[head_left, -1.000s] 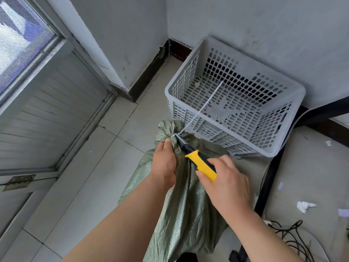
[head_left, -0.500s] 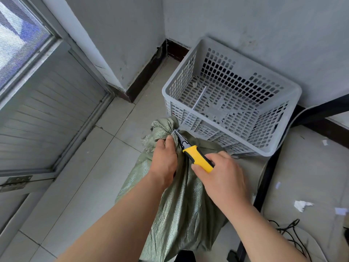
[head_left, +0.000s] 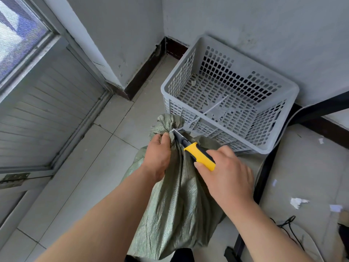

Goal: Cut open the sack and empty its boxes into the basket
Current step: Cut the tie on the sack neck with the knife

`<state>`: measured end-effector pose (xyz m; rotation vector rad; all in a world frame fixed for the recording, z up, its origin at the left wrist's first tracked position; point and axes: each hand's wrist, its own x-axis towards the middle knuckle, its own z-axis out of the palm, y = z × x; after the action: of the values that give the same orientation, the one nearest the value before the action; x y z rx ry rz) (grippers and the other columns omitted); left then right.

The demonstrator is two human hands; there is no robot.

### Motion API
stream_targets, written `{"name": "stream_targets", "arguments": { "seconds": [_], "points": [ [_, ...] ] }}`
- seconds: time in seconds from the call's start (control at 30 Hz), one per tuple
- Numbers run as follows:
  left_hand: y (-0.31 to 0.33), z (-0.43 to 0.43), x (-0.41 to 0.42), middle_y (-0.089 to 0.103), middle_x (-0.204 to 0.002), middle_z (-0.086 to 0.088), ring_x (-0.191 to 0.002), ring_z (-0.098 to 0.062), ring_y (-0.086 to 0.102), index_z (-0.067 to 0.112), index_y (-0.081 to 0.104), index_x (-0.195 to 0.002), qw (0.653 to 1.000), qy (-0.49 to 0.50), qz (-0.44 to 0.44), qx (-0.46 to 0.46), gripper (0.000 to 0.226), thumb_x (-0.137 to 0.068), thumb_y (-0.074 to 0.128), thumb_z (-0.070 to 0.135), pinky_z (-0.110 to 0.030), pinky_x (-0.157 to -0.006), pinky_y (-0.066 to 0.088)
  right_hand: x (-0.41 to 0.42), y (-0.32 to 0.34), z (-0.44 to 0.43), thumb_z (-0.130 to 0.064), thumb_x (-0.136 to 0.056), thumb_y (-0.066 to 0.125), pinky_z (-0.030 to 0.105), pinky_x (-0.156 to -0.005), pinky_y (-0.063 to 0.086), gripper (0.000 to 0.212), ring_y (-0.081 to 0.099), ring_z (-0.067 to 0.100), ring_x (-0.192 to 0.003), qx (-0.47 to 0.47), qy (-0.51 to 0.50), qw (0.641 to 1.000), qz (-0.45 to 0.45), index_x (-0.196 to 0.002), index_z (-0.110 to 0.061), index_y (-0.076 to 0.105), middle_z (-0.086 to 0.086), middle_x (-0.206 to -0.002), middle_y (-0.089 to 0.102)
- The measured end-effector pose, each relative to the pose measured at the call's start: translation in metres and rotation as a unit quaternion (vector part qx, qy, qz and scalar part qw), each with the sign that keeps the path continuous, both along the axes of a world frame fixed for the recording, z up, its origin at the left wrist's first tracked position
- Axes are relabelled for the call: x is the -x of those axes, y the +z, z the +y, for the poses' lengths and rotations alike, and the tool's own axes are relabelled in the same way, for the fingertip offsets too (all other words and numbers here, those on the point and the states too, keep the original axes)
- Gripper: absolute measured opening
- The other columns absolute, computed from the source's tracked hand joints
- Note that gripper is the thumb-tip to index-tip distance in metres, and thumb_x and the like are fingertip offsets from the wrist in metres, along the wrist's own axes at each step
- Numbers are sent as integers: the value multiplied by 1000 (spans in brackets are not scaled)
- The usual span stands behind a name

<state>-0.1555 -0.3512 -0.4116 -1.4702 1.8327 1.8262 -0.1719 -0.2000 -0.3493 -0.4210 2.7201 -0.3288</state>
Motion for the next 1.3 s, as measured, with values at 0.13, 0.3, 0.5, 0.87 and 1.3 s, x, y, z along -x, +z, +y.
{"name": "stream_targets", "arguments": {
  "seconds": [0.13,0.3,0.5,0.87,1.3],
  "points": [
    [-3,14,-11,31,-62,3,-56,-14,29,18,37,-72,998,-9,11,58,34,-101,36,35,-31,-50,24,0,-10,-3,-56,-84,59,30,-63,34,42,63,22,-87,25,-30,999,-24,-116,-29,65,-7,-104,56],
    [-4,24,-9,43,-67,-2,-65,-22,37,14,41,-73,995,10,35,91,30,-101,36,26,-32,-65,31,11,-19,-15,-55,-79,63,31,-57,34,33,54,24,-72,40,-65,996,-52,-91,-25,68,-3,-86,59],
    [-22,30,-37,44,-76,2,-84,-24,45,10,46,-84,986,-120,3,115,24,-102,32,17,-26,-70,26,30,-13,-33,-50,-79,65,32,-47,27,41,49,23,-57,53,-69,994,-67,-68,-11,59,-1,-60,54],
    [7,-25,-11,42,-56,2,-52,-17,37,21,46,-69,987,101,-5,-122,24,-92,46,30,-27,-50,30,38,12,6,-51,-63,64,45,-56,58,32,69,22,-56,44,-82,983,-157,-70,-20,67,4,-59,67],
    [34,-35,4,69,-100,-17,-76,-34,66,16,47,-127,997,-61,5,-37,42,-89,50,-2,-50,-75,56,58,57,40,-42,-66,69,42,-55,54,31,67,29,-58,123,-182,962,-163,-71,-11,69,13,-62,64]
  ]
}}
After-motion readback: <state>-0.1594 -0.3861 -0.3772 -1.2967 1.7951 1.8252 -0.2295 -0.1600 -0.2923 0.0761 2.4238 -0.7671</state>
